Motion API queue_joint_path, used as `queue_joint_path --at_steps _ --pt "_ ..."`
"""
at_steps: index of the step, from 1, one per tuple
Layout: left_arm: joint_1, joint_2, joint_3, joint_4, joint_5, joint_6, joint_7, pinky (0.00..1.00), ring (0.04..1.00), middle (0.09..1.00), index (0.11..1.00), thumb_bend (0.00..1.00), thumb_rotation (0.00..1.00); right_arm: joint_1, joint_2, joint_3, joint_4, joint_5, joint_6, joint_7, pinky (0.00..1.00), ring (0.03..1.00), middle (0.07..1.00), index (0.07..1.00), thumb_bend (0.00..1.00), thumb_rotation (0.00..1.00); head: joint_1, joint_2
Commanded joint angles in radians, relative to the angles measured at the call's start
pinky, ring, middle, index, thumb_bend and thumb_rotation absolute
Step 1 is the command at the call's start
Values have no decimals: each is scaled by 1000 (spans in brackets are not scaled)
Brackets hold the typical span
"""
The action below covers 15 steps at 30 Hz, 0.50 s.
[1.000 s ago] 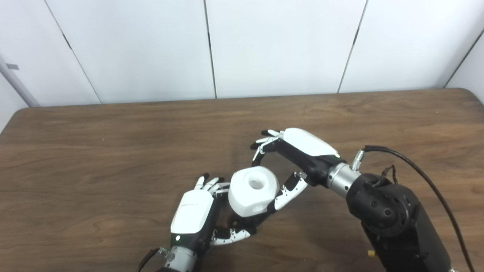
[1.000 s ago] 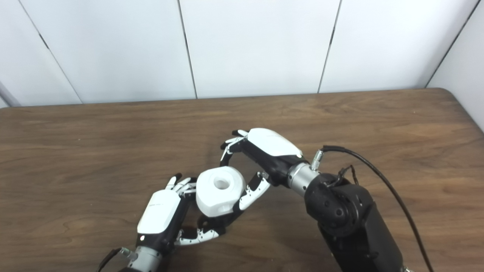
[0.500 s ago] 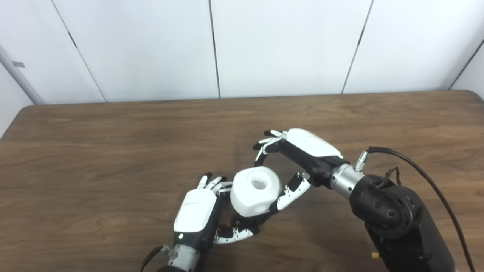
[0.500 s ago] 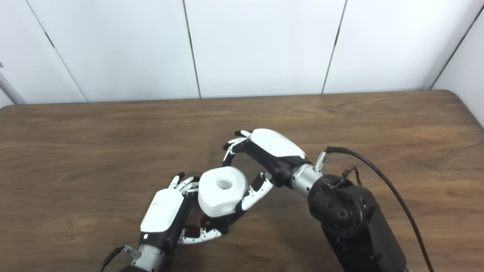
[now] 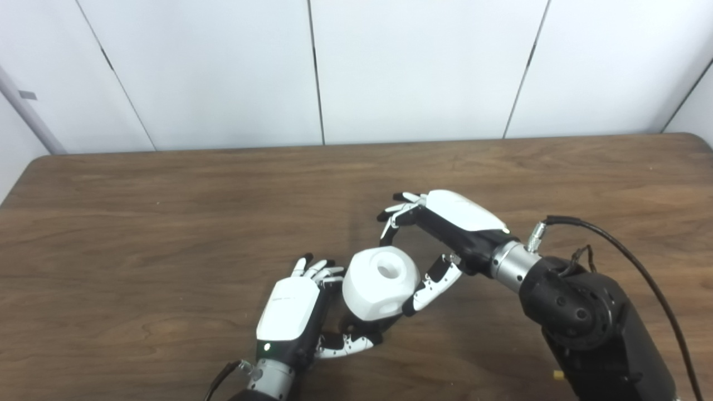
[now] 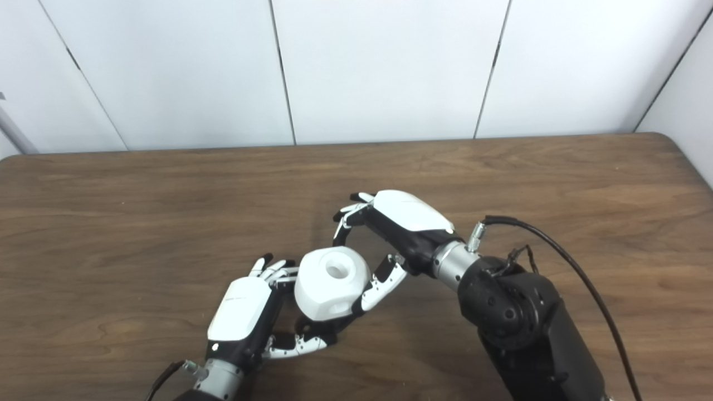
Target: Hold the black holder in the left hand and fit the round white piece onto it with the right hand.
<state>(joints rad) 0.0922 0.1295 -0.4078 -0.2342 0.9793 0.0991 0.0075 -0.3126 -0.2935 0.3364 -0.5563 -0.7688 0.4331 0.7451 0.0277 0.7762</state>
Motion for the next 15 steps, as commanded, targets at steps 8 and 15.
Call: queue_joint_path --at_steps 8,15 --pt "-17 -1 -5 19 14 0 -5 1000 885 783 486 520 47 -45 -11 3 -32 -8 7 13 1000 978 839 481 525 133 -8 -1" --pt "-16 0 -6 16 12 -1 -6 1000 882 783 487 520 47 -44 -10 3 -36 -9 11 14 1000 980 840 481 525 133 -17 3"
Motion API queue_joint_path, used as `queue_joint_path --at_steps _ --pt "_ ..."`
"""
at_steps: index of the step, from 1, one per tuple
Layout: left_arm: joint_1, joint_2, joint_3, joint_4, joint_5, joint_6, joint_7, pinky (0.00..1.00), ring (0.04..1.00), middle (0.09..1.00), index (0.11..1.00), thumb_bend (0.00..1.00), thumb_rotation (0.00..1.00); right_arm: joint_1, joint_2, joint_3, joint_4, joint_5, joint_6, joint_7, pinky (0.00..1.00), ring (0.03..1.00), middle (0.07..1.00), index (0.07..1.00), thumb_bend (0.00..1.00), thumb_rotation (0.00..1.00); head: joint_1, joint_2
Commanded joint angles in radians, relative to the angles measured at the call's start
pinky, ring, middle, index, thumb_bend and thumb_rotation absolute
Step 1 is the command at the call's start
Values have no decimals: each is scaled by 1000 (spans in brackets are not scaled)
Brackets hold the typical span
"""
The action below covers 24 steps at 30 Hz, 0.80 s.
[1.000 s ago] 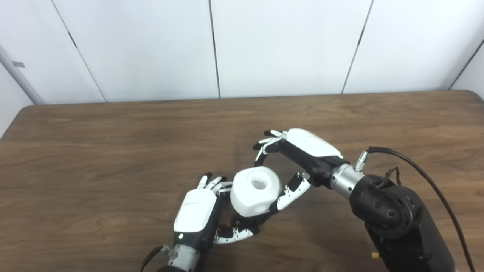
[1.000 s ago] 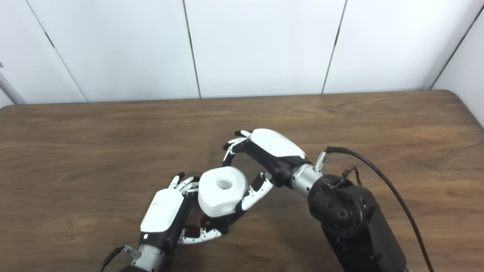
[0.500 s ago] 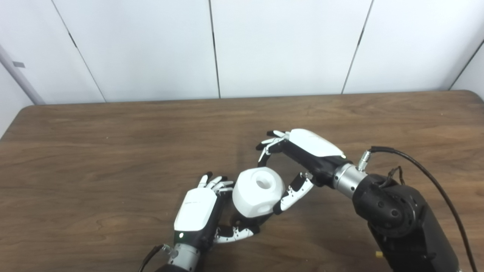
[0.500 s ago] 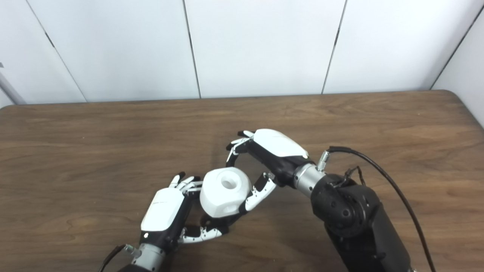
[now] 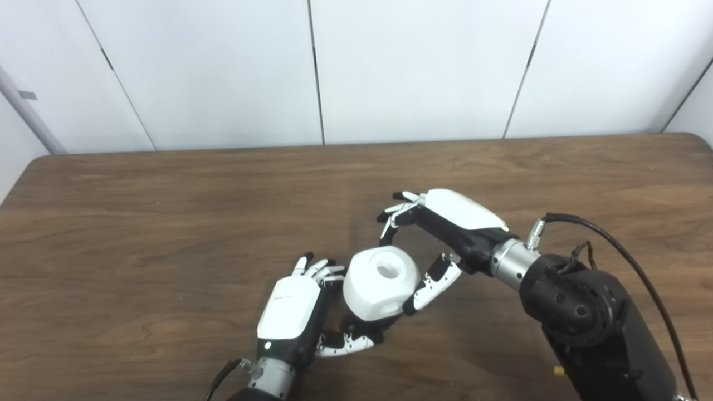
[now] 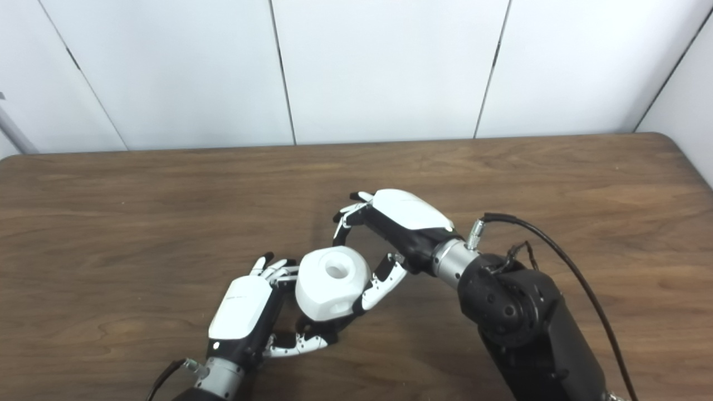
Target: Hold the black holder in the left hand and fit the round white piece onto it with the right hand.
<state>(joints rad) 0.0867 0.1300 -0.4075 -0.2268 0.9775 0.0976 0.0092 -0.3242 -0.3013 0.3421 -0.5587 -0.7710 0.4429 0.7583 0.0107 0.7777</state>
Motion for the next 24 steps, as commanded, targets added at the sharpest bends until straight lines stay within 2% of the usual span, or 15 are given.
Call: queue_joint_path --at_steps 1,14,24 --pt "-10 0 -6 8 13 0 -8 1000 883 783 487 520 47 -32 -1 -3 -34 -8 2 1 1000 981 841 481 525 133 0 1" --pt "-14 4 -4 12 14 4 -16 1000 889 785 487 520 46 -51 0 -11 -36 1 -12 -14 1000 987 831 481 525 133 -7 0" --pt "-14 5 -5 18 13 -1 -9 1000 884 782 486 520 47 -68 -12 -29 -36 2 2 -6 1000 989 836 482 525 133 -9 -4"
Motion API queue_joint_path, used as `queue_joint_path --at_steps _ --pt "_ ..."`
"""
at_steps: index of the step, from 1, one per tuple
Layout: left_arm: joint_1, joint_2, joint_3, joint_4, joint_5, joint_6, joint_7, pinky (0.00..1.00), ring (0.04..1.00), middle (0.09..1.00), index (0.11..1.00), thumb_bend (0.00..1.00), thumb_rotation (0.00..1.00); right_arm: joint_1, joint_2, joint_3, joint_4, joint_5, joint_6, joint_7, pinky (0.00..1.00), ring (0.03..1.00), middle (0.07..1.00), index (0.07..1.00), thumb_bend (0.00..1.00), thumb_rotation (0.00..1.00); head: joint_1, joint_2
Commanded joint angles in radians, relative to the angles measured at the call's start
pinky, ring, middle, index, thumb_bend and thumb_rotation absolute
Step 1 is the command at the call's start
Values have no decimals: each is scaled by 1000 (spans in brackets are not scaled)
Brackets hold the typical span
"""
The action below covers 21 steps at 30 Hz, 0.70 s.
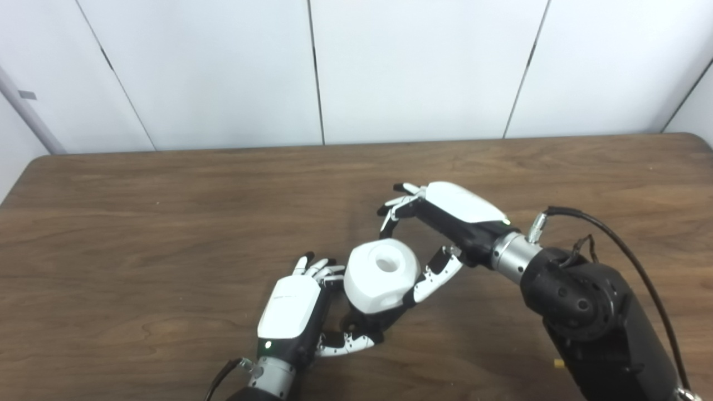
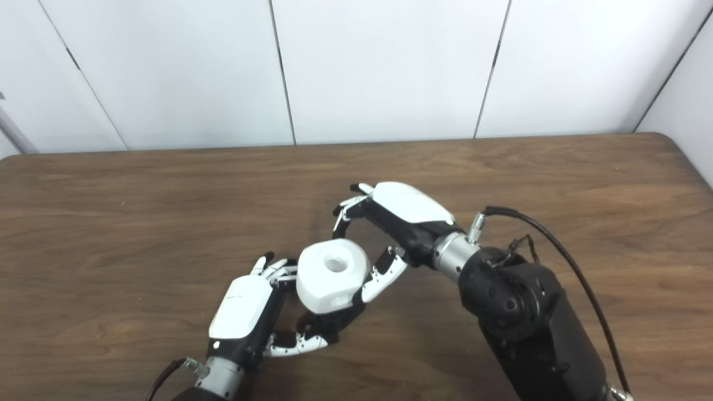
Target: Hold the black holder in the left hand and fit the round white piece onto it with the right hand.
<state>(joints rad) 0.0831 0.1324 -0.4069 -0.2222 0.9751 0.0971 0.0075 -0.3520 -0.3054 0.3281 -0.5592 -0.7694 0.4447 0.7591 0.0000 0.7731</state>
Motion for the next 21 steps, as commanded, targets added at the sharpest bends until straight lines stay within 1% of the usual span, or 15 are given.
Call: queue_joint_path --at_steps 1,9,21 --pt "-11 3 -5 14 16 0 -7 1000 884 781 486 520 47 -42 -10 -16 -35 1 0 -5 1000 990 837 482 525 133 0 2" --pt "-11 4 -5 12 13 1 -8 1000 883 781 486 520 46 -50 -10 -23 -39 1 2 0 1000 986 836 481 525 133 -2 1" --pt "-11 4 -5 8 15 5 -14 1000 883 782 486 520 46 -46 -22 -11 -42 -3 8 24 1000 985 832 482 525 133 -1 5"
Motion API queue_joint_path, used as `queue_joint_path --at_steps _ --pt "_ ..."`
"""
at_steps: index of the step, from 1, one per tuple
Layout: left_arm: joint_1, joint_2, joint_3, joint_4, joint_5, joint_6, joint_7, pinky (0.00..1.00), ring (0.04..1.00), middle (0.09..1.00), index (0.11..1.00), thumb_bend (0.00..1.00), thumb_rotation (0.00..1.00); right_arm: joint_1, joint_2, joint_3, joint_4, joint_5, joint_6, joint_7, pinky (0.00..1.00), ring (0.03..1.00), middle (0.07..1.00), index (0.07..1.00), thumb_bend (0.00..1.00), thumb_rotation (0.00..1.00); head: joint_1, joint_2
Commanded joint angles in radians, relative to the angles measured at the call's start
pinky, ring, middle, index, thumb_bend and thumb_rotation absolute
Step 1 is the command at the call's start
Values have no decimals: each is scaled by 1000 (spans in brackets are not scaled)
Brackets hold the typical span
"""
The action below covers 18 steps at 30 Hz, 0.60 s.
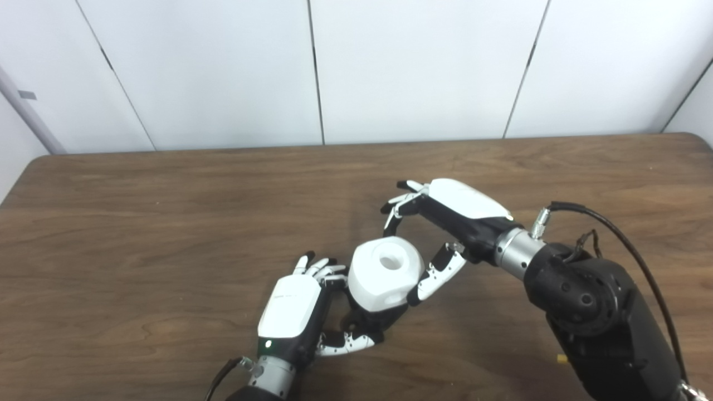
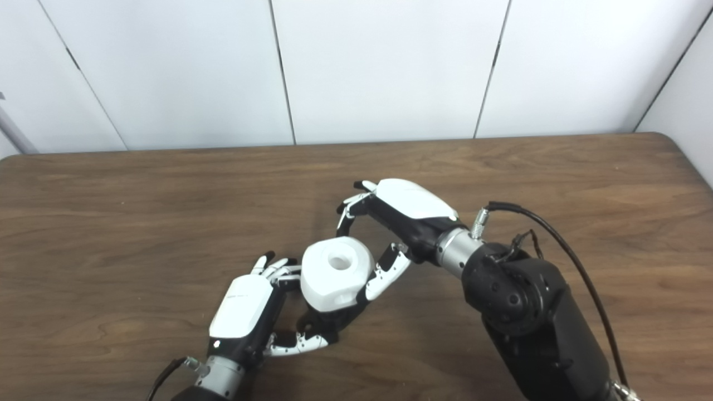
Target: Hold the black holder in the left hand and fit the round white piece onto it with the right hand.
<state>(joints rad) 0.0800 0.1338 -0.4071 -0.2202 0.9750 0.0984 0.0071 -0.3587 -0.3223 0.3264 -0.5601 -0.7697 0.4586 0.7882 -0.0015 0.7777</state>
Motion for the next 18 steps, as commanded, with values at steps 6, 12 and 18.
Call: queue_joint_path --at_steps 6,12,18 --pt "-7 2 -4 3 15 6 -15 1000 884 783 486 520 46 -34 -6 -1 -38 -2 -9 -7 1000 982 831 481 525 133 0 0" --pt "-8 2 -5 5 17 7 -14 1000 884 782 487 520 46 -25 -10 8 -29 1 -20 -16 1000 983 827 481 525 133 -1 2" --pt "-10 2 -5 11 16 1 -7 1000 883 781 487 520 46 -20 -6 21 -27 -6 -20 -18 1000 983 829 481 525 133 2 0"
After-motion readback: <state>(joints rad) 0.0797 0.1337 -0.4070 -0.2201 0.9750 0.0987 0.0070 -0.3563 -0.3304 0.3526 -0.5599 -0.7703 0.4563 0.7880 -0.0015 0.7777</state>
